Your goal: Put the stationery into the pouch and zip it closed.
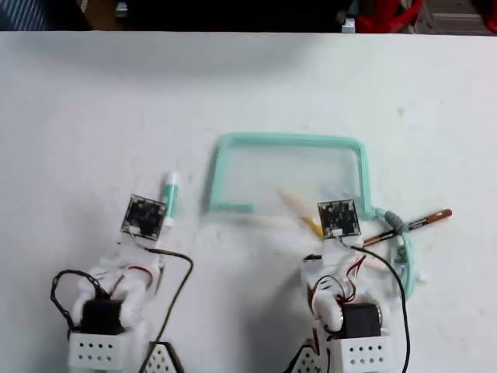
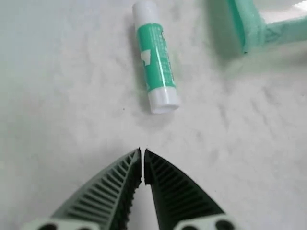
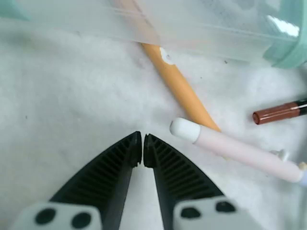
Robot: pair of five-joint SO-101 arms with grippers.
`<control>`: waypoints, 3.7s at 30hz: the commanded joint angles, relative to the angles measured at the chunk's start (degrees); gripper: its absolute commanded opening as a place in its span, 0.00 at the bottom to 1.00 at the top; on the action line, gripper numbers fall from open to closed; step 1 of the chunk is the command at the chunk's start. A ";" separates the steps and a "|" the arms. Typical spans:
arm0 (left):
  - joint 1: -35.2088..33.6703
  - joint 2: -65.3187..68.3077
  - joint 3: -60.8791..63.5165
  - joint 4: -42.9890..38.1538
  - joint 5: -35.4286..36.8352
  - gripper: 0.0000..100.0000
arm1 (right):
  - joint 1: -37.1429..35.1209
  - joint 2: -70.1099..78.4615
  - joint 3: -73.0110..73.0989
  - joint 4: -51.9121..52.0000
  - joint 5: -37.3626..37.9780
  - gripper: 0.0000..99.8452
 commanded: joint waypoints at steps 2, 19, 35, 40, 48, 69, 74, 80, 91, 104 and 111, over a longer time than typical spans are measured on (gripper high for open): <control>-9.71 -0.66 -2.81 -6.33 -18.46 0.03 | 0.04 -0.48 0.35 -1.89 0.18 0.02; 3.82 -0.75 -18.20 -15.12 -21.10 0.03 | 0.13 -0.13 0.35 -10.07 0.18 0.02; 5.67 -0.57 -0.18 -37.63 -7.56 0.03 | -1.80 -0.40 0.35 -4.35 0.35 0.02; 5.76 -0.57 -0.26 -36.40 -7.38 0.03 | -3.47 -0.40 0.35 -4.53 0.18 0.02; 7.69 -0.57 -0.26 -33.23 -7.74 0.03 | -4.62 -0.48 0.26 -17.10 0.44 0.02; 5.23 -0.66 -0.18 -33.23 -7.82 0.03 | -3.30 -0.57 0.26 -38.37 0.44 0.22; 5.23 -0.66 -0.18 -32.79 -7.82 0.03 | -2.77 -0.57 0.35 -36.70 2.99 0.22; 6.11 -0.66 -0.18 -32.88 -7.82 0.03 | -7.69 -0.57 0.35 -34.95 6.07 0.22; 8.48 -0.66 -0.44 -32.79 -7.82 0.03 | -8.31 -0.57 0.35 -33.19 17.05 0.00; 7.25 -0.66 -2.81 -29.27 -7.30 0.11 | -8.40 -0.57 0.35 -32.92 17.32 0.19; 7.34 -0.66 -2.55 -29.27 -7.82 0.07 | -8.31 -0.57 0.35 -33.10 17.23 0.11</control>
